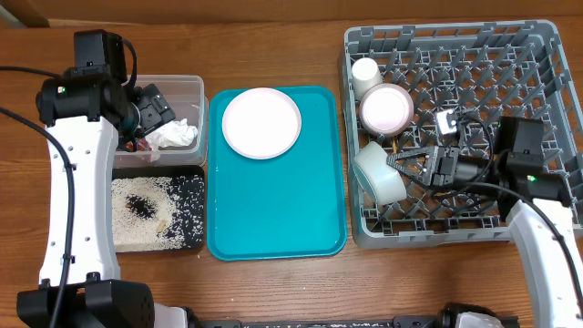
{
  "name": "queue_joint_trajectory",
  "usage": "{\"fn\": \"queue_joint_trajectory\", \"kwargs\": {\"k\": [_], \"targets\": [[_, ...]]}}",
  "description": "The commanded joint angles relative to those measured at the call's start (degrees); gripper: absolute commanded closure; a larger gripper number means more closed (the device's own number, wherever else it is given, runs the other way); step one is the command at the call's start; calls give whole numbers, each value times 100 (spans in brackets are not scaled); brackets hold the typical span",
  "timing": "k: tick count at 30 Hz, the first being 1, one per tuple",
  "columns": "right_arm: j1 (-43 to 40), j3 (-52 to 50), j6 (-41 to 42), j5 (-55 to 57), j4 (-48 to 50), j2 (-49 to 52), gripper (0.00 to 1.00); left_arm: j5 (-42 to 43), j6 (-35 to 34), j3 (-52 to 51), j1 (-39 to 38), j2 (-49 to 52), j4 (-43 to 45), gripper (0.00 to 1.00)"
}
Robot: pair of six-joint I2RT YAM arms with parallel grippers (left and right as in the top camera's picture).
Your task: Sort waste into correct bins and load items into the dishwasher
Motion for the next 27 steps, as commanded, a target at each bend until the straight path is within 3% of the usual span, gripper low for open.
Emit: {"fn": "queue_joint_trajectory", "kwargs": {"k": [1, 8, 13, 27], "targets": [[-238, -129, -138, -629, 142, 184, 96, -35, 44, 83, 11, 33, 7, 0], [-713, -142, -190, -667, 133, 664, 96, -35, 44, 83, 11, 33, 7, 0], [-730, -201, -192, -1054, 90, 874, 96, -35, 44, 85, 11, 33, 7, 0], [-730, -398, -212, -752, 92, 894, 96, -37, 44, 83, 11, 33, 7, 0]]}}
